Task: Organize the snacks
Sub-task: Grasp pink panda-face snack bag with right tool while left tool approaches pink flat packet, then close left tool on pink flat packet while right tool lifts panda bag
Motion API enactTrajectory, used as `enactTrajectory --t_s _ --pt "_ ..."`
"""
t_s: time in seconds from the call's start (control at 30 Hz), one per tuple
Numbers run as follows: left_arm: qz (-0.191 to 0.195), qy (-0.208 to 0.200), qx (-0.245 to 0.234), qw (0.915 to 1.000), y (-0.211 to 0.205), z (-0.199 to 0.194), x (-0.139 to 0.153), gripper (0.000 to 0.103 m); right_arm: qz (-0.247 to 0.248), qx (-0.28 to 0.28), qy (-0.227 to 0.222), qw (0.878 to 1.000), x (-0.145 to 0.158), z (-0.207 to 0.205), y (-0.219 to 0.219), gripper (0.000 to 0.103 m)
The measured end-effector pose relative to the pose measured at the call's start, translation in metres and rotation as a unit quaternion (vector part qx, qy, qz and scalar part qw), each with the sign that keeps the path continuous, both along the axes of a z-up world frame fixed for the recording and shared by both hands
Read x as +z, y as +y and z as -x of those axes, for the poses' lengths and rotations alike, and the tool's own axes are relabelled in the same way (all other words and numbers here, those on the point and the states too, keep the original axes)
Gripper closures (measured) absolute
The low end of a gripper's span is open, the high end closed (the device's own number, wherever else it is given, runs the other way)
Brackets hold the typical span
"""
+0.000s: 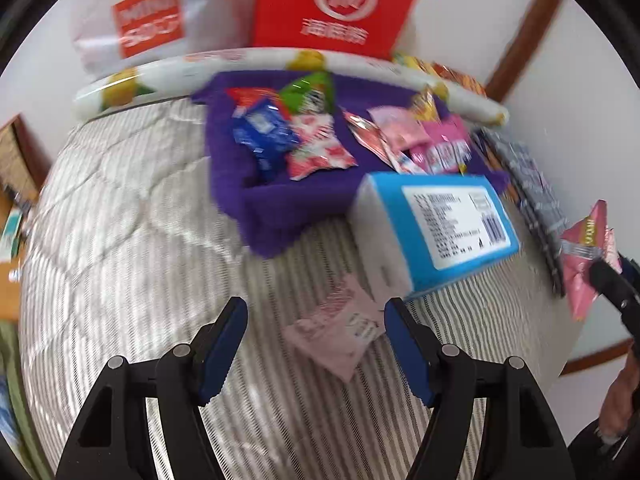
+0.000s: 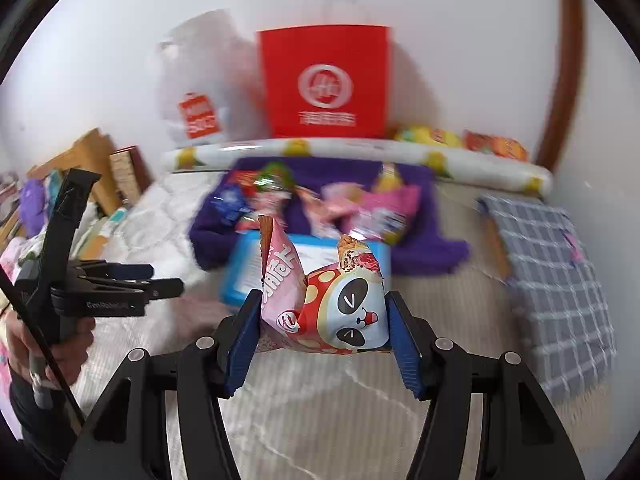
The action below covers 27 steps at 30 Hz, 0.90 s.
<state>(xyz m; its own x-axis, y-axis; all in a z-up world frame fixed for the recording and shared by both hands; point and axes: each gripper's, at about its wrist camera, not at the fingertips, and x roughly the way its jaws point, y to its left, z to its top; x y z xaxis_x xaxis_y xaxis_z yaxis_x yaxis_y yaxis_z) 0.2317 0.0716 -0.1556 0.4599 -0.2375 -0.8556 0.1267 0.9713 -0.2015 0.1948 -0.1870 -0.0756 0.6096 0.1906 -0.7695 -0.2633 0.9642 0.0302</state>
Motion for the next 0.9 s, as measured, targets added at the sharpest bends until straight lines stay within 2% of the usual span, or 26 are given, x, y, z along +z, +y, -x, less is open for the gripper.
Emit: enactTrajectory --t_s 0.2,0.33,0.53,0.63,0.77,0.9 --pt "-0.009 0.008 -0.033 0.9994 -0.023 -0.007 -0.019 0.034 -0.002 -0.049 0.032 0.998 -0.03 0.003 -0.052 0.043" --pt "-0.031 0.012 -0.043 0.9985 -0.031 -0.003 -0.026 0.034 -0.001 -0.072 0.046 0.996 -0.046 0.0 -0.073 0.043" --pt "-0.05 0.029 -0.067 0.9961 -0.04 0.008 -0.032 0.034 -0.023 -0.073 0.05 0.996 -0.056 0.001 -0.077 0.043" --pt "-0.082 0.027 -0.068 0.9939 -0.047 0.008 -0.036 0.034 -0.036 -0.069 0.058 0.995 -0.062 0.001 -0.073 0.043" --pt "-0.098 0.02 -0.065 0.9929 -0.052 0.004 -0.04 0.034 -0.039 -0.066 0.068 0.995 -0.071 0.002 -0.071 0.043" --pt "-0.101 0.009 -0.065 0.9927 -0.058 0.009 -0.038 0.048 -0.04 -0.067 0.082 0.994 -0.079 0.005 -0.072 0.043"
